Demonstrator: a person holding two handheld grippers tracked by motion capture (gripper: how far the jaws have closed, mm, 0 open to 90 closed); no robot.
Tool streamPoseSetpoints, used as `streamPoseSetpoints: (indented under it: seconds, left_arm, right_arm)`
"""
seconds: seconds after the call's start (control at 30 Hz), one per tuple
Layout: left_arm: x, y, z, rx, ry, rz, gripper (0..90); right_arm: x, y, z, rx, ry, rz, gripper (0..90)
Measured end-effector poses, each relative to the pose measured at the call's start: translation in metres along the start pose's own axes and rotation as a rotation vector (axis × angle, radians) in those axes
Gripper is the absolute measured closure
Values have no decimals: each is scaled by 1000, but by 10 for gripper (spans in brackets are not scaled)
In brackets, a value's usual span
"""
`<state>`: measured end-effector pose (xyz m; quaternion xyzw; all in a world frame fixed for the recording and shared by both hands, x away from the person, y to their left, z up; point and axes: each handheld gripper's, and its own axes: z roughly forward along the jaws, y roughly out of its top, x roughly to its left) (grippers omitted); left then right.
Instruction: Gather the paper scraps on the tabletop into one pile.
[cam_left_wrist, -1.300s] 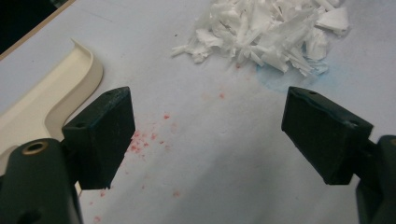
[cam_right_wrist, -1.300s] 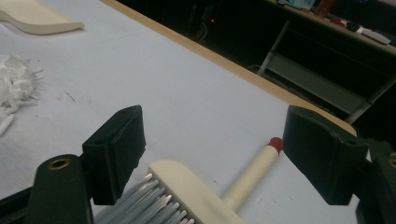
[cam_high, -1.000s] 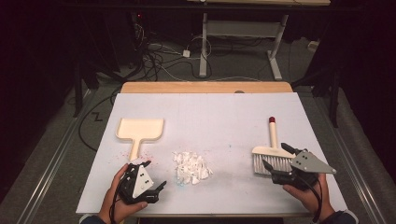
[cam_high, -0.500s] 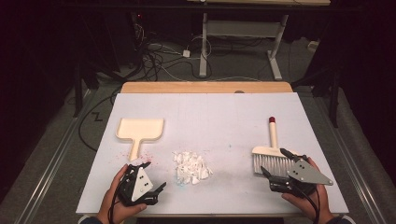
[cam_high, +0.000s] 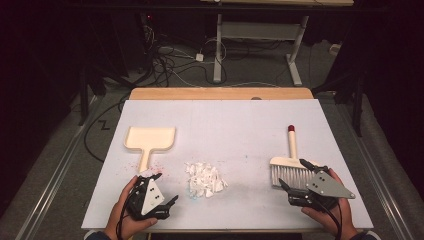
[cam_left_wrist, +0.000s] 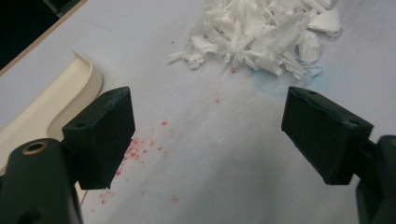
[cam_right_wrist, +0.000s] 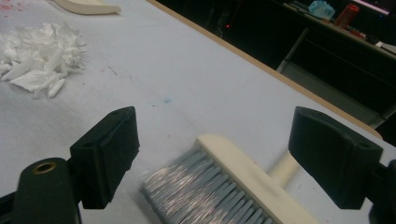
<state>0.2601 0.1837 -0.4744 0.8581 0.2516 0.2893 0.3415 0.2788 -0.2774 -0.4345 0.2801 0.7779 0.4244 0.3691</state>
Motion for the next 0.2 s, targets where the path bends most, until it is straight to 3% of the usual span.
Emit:
streamPoseSetpoints:
  seconds: [0.13,0.2]
  left_arm:
    - [1,1,2,3,-1,-3,166]
    - [1,1,3,5,-1,-4,166]
  right_arm:
    - [0,-2,4,35,16,31,171]
    - [0,-1,4,36,13,19,170]
